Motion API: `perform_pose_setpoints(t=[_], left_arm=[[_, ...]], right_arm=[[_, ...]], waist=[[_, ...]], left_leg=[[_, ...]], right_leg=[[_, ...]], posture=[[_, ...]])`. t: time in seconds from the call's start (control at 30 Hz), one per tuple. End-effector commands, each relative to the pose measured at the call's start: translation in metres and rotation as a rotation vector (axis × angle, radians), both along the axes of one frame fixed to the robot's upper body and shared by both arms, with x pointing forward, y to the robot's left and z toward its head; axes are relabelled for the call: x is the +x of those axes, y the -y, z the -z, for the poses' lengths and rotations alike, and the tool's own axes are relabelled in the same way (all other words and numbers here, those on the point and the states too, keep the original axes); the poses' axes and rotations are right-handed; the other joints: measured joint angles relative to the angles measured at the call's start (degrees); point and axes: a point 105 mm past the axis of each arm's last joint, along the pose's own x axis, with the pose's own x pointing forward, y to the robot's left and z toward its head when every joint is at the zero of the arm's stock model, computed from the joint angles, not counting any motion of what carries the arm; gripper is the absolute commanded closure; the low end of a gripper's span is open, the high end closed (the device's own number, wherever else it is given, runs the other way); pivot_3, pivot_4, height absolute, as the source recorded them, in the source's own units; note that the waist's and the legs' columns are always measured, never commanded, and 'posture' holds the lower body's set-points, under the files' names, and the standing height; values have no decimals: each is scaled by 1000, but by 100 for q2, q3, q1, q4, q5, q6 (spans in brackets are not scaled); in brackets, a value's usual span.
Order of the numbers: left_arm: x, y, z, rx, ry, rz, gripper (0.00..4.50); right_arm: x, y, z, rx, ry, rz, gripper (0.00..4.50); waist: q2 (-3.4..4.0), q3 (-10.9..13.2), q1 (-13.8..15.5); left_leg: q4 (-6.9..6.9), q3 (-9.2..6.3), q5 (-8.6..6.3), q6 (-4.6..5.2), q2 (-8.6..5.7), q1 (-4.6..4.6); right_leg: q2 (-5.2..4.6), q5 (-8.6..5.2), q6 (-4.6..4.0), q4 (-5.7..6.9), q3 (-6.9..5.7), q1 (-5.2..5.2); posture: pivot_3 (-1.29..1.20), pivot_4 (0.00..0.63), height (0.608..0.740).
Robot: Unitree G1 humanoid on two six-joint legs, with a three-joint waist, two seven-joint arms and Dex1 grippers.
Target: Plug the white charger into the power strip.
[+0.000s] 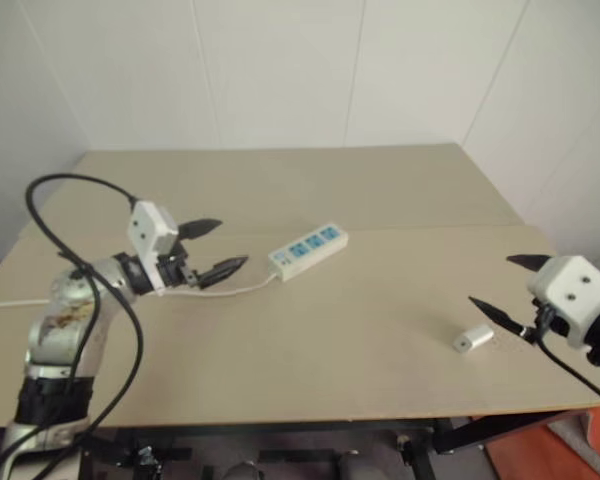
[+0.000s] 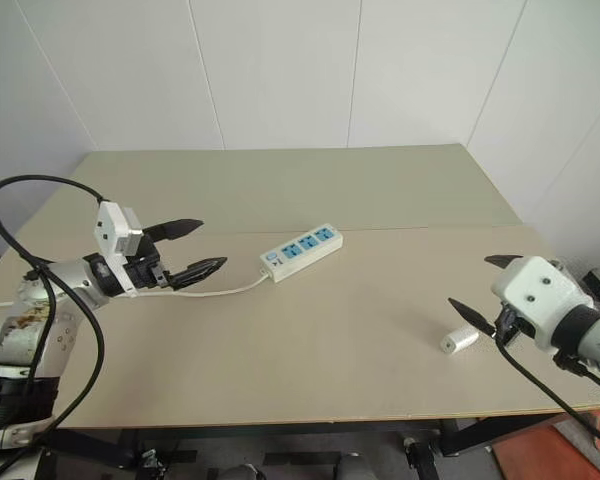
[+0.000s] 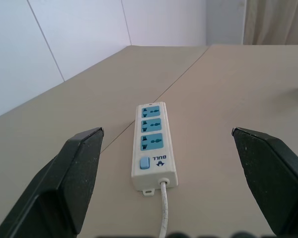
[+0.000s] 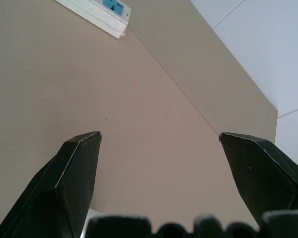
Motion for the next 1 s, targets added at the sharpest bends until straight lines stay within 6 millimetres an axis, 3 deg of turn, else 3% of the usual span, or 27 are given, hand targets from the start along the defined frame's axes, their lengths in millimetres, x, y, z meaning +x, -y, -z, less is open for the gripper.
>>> perform_pose_setpoints(t=[0.03,0.13,0.27,0.4,0.7,1.0], left_arm=[[-2,3,-6,31,24,32,0],[6,-2,-10,17,59,-55,0],[5,-10,-9,31,81,-110,0],[6,-7,-1,37,69,-123,0],[28,-4,12,43,35,-131,0],[57,26,27,-2,-15,-47,0]], right_arm=[[-1,-2,-17,-33,65,0,24],[-6,-1,-9,-45,-8,-5,24],[-7,-2,-13,-74,-10,-19,24],[6,-12,-26,-8,66,-52,24],[20,-37,-12,43,34,-163,24],[32,-41,-18,25,45,-191,24]], waist=[[0,0,2],[-1,1,9],[-1,1,21],[-2,0,-23],[-10,-4,47],[-13,-5,47]], left_leg=[[0,0,0,0,0,0],[-1,-1,0,0,0,-4],[0,-2,0,0,-1,-6],[-1,3,0,0,0,3],[2,-2,0,0,-4,-13],[4,-4,0,0,-5,-12]], right_leg=[[0,0,0,0,0,0],[0,-1,1,-3,-1,-1],[-1,0,1,-4,-2,-1],[-1,0,1,2,6,0],[-5,0,3,-9,-3,-6],[-4,0,3,-5,-4,-4]], posture=[[0,150,740],[0,150,740],[0,150,740],[0,150,740],[0,150,740],[0,150,740]])
